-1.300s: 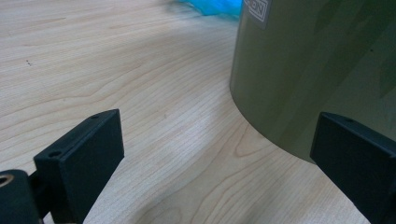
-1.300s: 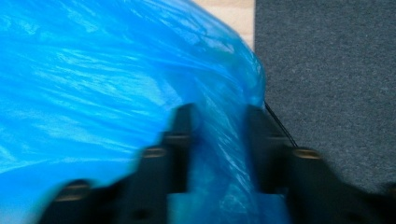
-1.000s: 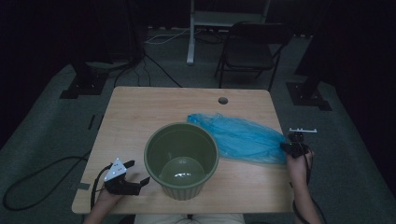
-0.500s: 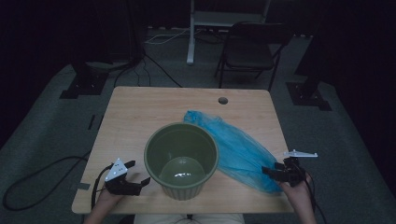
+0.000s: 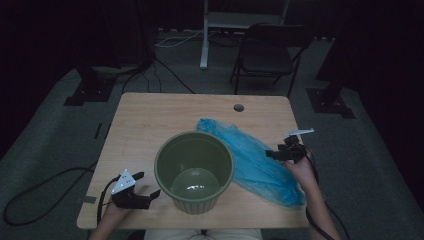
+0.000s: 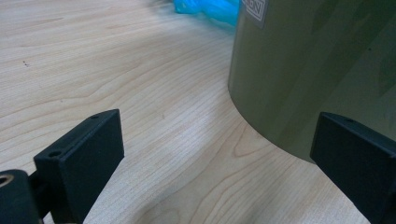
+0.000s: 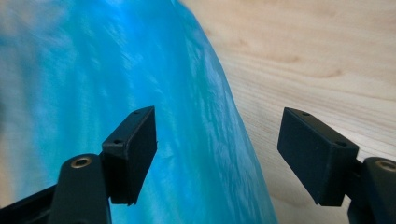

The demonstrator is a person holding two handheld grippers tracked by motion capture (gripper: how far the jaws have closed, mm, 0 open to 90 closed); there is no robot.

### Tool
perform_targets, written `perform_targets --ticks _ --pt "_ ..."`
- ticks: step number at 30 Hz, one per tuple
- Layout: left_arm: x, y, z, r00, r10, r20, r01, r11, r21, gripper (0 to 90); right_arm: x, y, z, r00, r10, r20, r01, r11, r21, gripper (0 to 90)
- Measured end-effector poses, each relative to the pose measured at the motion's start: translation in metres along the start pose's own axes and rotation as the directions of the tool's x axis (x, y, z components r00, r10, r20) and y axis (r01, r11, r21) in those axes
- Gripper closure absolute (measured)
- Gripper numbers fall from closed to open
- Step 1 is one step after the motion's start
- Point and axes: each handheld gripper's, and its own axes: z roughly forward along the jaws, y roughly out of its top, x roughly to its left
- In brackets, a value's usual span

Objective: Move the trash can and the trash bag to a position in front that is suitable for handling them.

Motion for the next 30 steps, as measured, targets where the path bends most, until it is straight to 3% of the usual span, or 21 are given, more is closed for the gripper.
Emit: perform_targets --ticks 4,7,11,15,16,18,20,22,24,26,28,29,30 --pt "-0.001 -0.001 0.0 1.0 -0.002 0.005 0.002 1.0 0.004 3.3 0.005 -0.007 0.022 0.998 -0.05 0.039 0.047 0.996 0.074 27.8" --pt "-0.002 -0.001 0.002 1.0 -0.004 0.008 0.004 1.0 0.004 3.3 0.012 -0.015 0.03 0.9926 -0.101 0.068 0.092 0.988 0.128 27.4" --pt "-0.003 0.0 0.003 0.9999 0.001 0.011 -0.001 1.0 0.006 3.3 0.025 -0.023 0.028 0.982 -0.164 0.094 0.151 0.979 0.137 33.5" --pt "-0.003 0.0 0.004 0.9999 0.001 0.014 -0.002 1.0 0.008 3.3 0.035 -0.032 0.023 0.9805 -0.181 0.075 0.173 0.979 0.11 51.4" --pt "-0.003 0.0 0.004 0.9999 0.001 0.014 -0.002 1.0 0.008 3.3 0.035 -0.032 0.023 0.9805 -0.181 0.075 0.173 0.979 0.11 51.4" --pt "-0.004 0.001 0.004 0.9999 0.002 0.014 -0.002 1.0 0.005 3.3 0.041 -0.034 0.021 0.9807 -0.178 0.08 0.169 0.98 0.107 70.0" --pt "-0.004 0.001 0.004 0.9998 0.005 0.017 -0.005 1.0 0.004 3.3 0.045 -0.034 0.021 0.9805 -0.178 0.084 0.168 0.98 0.11 81.3" --pt "-0.004 0.001 0.004 0.9998 0.005 0.018 -0.005 1.0 0.005 3.3 0.044 -0.032 0.022 0.9924 -0.108 0.06 0.101 0.99 0.099 87.8" --pt "-0.004 0.002 0.004 0.9998 0.007 0.018 -0.007 1.0 0.002 3.3 0.038 -0.032 0.02 0.9993 0.01 0.036 -0.012 0.999 0.047 88.7" --pt "-0.003 0.002 0.004 0.9998 0.005 0.018 -0.005 1.0 -0.001 3.3 0.032 -0.033 0.012 0.9939 0.098 0.051 -0.098 0.995 -0.007 88.8" --pt "-0.002 0.001 0.005 0.9997 -0.003 0.023 0.003 1.0 -0.001 3.3 0.026 -0.037 0.003 0.9834 0.171 0.061 -0.168 0.984 -0.055 88.6" --pt "-0.001 0.001 0.005 0.9996 -0.006 0.028 0.006 1.0 0.001 3.3 0.023 -0.039 -0.001 0.9791 0.189 0.076 -0.183 0.98 -0.074 85.1" --pt "-0.002 0.001 0.005 0.9997 -0.004 0.025 0.003 1.0 0.001 3.3 0.02 -0.041 -0.005 0.9734 0.215 0.081 -0.207 0.974 -0.092 73.6"
